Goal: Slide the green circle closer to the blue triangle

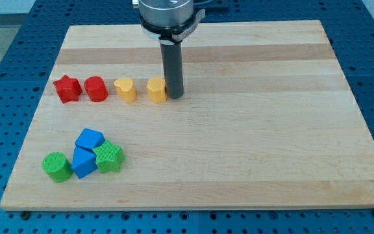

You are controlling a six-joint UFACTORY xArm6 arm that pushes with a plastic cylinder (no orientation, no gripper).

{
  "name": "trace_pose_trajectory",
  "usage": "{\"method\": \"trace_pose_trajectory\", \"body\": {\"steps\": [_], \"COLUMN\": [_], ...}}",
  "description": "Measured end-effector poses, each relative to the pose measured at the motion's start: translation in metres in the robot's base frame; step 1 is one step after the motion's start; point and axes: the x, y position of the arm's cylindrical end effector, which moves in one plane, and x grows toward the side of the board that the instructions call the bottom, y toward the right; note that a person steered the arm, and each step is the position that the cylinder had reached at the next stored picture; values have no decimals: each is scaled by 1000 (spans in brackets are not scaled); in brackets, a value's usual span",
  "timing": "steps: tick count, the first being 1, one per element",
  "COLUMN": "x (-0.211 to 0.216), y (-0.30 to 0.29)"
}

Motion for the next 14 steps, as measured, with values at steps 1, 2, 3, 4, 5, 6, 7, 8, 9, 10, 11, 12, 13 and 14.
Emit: {"method": "trace_pose_trajectory", "body": {"steps": [1,2,3,4,5,6,7,8,9,10,11,12,13,14], "x": [4,4,4,4,5,20,50,86,123,156,184,209,208,206], "y": [-1,-2,-9,-14,-12,-6,-5,-5,-5,-18,-50,-96,-130,-179]}}
